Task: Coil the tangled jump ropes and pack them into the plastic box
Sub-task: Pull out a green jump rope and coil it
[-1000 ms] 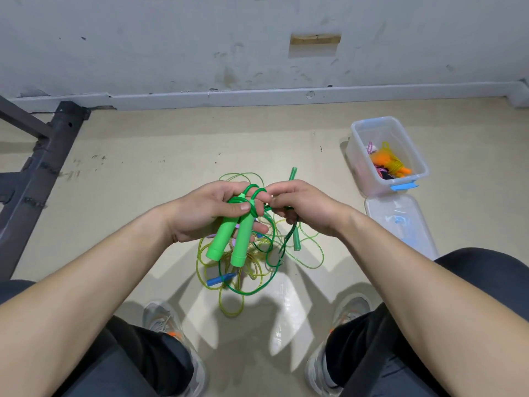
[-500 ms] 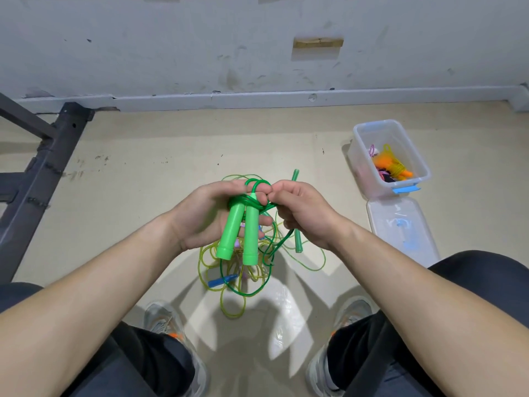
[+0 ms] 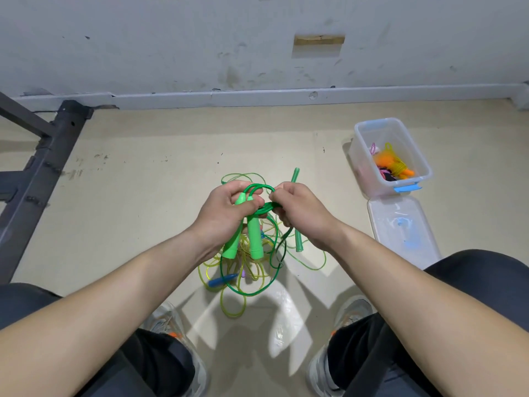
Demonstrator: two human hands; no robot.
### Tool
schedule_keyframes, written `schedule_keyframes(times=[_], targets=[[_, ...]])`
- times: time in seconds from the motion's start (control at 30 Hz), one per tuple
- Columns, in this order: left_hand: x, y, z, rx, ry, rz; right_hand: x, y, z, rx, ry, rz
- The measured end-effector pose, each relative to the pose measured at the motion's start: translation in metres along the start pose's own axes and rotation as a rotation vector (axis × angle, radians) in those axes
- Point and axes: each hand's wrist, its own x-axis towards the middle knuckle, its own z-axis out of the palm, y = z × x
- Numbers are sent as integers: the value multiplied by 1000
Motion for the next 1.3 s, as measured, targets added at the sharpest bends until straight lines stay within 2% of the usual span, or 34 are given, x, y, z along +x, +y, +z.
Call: schedule_keyframes(times=[0.13, 0.3, 0.43, 0.7, 0.93, 1.2, 1.3], targets=[[3, -8, 2, 92, 52, 8, -1, 6, 2, -32, 92, -6], [-1, -10, 7, 49, 76, -31, -1, 6, 2, -88, 103, -41], [-1, -10, 6, -18, 67, -83, -4, -1, -1, -179, 119, -53], [4, -8, 0, 78, 19, -174, -5, 0, 2, -219, 128, -51], [3, -7, 4, -24, 95, -115, 3, 1, 2, -207, 189, -23], [6, -3, -4, -318, -42, -337, 4, 1, -6, 70, -29, 74], [7, -2, -7, -413, -84, -372, 2, 2, -4, 80, -51, 18]])
